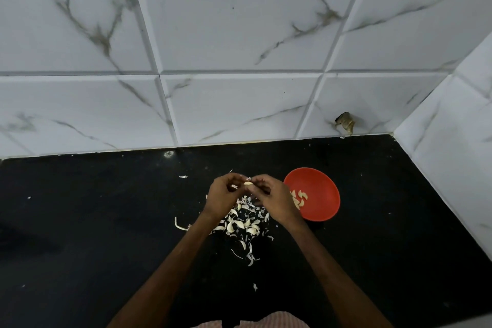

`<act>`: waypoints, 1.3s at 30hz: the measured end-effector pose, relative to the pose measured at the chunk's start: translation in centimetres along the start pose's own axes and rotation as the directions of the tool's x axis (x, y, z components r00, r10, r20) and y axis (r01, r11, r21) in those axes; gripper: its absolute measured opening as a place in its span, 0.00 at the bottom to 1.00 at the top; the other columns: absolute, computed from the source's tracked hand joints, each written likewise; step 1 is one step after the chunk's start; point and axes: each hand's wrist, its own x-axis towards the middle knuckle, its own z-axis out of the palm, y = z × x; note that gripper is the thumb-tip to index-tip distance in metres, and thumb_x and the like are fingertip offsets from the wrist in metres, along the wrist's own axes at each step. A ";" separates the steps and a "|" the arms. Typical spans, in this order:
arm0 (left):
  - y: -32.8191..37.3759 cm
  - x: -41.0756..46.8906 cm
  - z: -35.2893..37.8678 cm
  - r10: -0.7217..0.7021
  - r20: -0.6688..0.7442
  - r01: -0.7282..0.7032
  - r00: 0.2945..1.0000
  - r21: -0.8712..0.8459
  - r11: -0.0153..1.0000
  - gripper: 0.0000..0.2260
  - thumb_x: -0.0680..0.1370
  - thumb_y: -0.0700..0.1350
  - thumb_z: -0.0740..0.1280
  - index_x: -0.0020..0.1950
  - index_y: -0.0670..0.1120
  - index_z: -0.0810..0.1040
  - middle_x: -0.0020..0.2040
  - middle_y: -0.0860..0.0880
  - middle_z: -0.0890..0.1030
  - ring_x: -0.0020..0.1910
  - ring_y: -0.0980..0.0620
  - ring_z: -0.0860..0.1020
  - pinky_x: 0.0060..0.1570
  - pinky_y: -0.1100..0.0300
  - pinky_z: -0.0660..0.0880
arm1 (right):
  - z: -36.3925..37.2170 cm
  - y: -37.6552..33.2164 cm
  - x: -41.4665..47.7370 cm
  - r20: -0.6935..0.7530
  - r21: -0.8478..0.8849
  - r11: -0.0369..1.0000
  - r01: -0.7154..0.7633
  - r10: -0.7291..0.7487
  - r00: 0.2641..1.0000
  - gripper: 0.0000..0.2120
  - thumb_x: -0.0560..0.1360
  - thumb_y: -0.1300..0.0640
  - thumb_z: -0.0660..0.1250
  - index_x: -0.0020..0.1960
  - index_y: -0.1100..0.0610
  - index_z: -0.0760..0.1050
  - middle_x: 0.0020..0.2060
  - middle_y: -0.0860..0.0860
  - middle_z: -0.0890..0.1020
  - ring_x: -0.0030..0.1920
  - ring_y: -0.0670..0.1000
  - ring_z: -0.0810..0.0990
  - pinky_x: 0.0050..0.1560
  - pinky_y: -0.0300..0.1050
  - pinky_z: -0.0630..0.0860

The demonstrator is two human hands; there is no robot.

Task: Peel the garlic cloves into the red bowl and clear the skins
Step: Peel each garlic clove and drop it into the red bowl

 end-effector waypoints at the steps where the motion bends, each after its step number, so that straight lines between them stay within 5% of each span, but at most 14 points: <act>1: 0.1 0.0 0.0 0.009 0.006 -0.010 1.000 0.019 1.000 0.09 0.75 0.36 0.75 0.54 0.41 0.82 0.46 0.46 0.85 0.41 0.57 0.83 0.41 0.62 0.77 | 0.0 0.1 0.0 0.001 0.009 1.000 0.001 -0.001 1.000 0.11 0.78 0.58 0.71 0.59 0.59 0.80 0.49 0.50 0.86 0.47 0.48 0.86 0.47 0.49 0.85; 5: 0.2 0.0 0.0 0.023 0.035 -0.026 0.999 0.091 0.996 0.14 0.74 0.37 0.76 0.57 0.44 0.79 0.45 0.50 0.87 0.45 0.56 0.84 0.49 0.64 0.78 | -0.2 0.8 0.0 -0.065 0.011 1.000 -0.008 0.009 0.998 0.04 0.78 0.60 0.71 0.53 0.56 0.82 0.44 0.49 0.86 0.42 0.48 0.86 0.43 0.49 0.85; 7: -0.5 0.0 -0.6 0.041 0.010 -0.042 0.999 0.262 0.964 0.11 0.76 0.41 0.75 0.56 0.48 0.79 0.46 0.56 0.86 0.44 0.60 0.83 0.47 0.62 0.78 | -1.2 1.6 0.0 -0.103 -0.050 0.998 -0.035 0.030 0.994 0.04 0.79 0.58 0.71 0.52 0.56 0.82 0.43 0.47 0.85 0.40 0.46 0.84 0.40 0.47 0.84; 12: -4.7 -0.7 -4.5 -0.091 0.176 -0.070 0.980 0.738 0.671 0.04 0.80 0.46 0.68 0.53 0.54 0.79 0.51 0.58 0.82 0.50 0.56 0.81 0.50 0.57 0.76 | -5.4 5.6 0.2 -0.230 -0.416 0.882 -0.221 0.134 0.964 0.13 0.81 0.51 0.66 0.54 0.60 0.83 0.40 0.52 0.84 0.39 0.50 0.81 0.44 0.48 0.76; 16: -7.6 -1.8 -5.0 -0.156 0.269 -0.118 0.950 0.778 0.618 0.12 0.79 0.48 0.69 0.61 0.56 0.77 0.55 0.58 0.79 0.54 0.56 0.78 0.51 0.58 0.73 | -6.9 8.0 -0.1 -0.247 -0.522 0.795 -0.310 0.207 0.947 0.14 0.82 0.52 0.65 0.61 0.60 0.81 0.45 0.54 0.85 0.42 0.52 0.82 0.44 0.46 0.74; 20: -9.1 -2.3 -3.1 -0.181 0.347 -0.203 0.920 0.818 0.538 0.22 0.78 0.52 0.70 0.70 0.58 0.70 0.66 0.54 0.74 0.60 0.54 0.76 0.57 0.53 0.77 | -6.7 8.6 -0.3 -0.261 -0.481 0.827 -0.290 0.181 0.948 0.14 0.82 0.55 0.67 0.63 0.61 0.81 0.52 0.56 0.86 0.50 0.52 0.83 0.48 0.42 0.72; 26: -9.6 -2.1 -2.3 -0.098 0.342 -0.267 0.935 0.856 0.443 0.14 0.81 0.52 0.66 0.66 0.55 0.74 0.65 0.53 0.74 0.59 0.53 0.78 0.53 0.55 0.78 | -6.5 8.9 -0.2 -0.228 -0.448 0.835 -0.320 0.239 0.944 0.11 0.81 0.58 0.66 0.62 0.57 0.81 0.53 0.51 0.85 0.43 0.42 0.77 0.44 0.36 0.69; 28: -9.8 -2.2 -2.2 -0.056 0.311 -0.241 0.949 0.828 0.506 0.11 0.81 0.52 0.66 0.64 0.55 0.77 0.61 0.55 0.75 0.56 0.55 0.78 0.49 0.59 0.76 | -6.6 9.0 -0.2 -0.238 -0.445 0.834 -0.327 0.242 0.941 0.12 0.82 0.59 0.66 0.63 0.58 0.80 0.55 0.53 0.85 0.45 0.44 0.77 0.44 0.36 0.68; 30: -9.8 -2.3 -2.1 0.000 0.185 -0.133 0.983 0.707 0.695 0.07 0.81 0.51 0.68 0.58 0.53 0.80 0.56 0.58 0.75 0.52 0.59 0.77 0.46 0.63 0.73 | -6.7 8.6 -0.2 -0.291 -0.407 0.850 -0.335 0.227 0.929 0.11 0.82 0.58 0.66 0.62 0.59 0.80 0.53 0.54 0.85 0.44 0.45 0.77 0.41 0.35 0.68; 33: -9.0 -2.0 -1.9 -0.078 -0.016 0.080 0.997 0.263 0.962 0.03 0.79 0.44 0.71 0.52 0.48 0.81 0.52 0.53 0.82 0.48 0.56 0.81 0.45 0.62 0.77 | -5.7 7.3 -0.4 -0.288 -0.303 0.912 -0.277 0.189 0.939 0.08 0.81 0.61 0.66 0.58 0.58 0.81 0.50 0.53 0.85 0.43 0.47 0.80 0.44 0.39 0.75; 36: -7.8 -1.7 -1.7 -0.185 -0.028 0.184 0.982 -0.028 0.983 0.04 0.80 0.39 0.69 0.54 0.44 0.81 0.47 0.46 0.85 0.41 0.51 0.84 0.33 0.61 0.78 | -2.8 5.5 -0.8 -0.093 -0.187 0.968 -0.167 0.151 0.984 0.09 0.79 0.66 0.67 0.56 0.58 0.82 0.49 0.51 0.85 0.46 0.47 0.84 0.50 0.46 0.83; 39: -7.1 -1.6 -1.7 -0.194 -0.034 0.189 0.980 -0.106 0.976 0.04 0.79 0.37 0.70 0.50 0.45 0.83 0.40 0.48 0.85 0.35 0.55 0.81 0.29 0.63 0.77 | 0.7 3.9 -1.1 0.055 -0.160 0.984 -0.072 0.082 0.995 0.09 0.79 0.63 0.68 0.57 0.56 0.82 0.51 0.46 0.84 0.51 0.41 0.82 0.53 0.40 0.81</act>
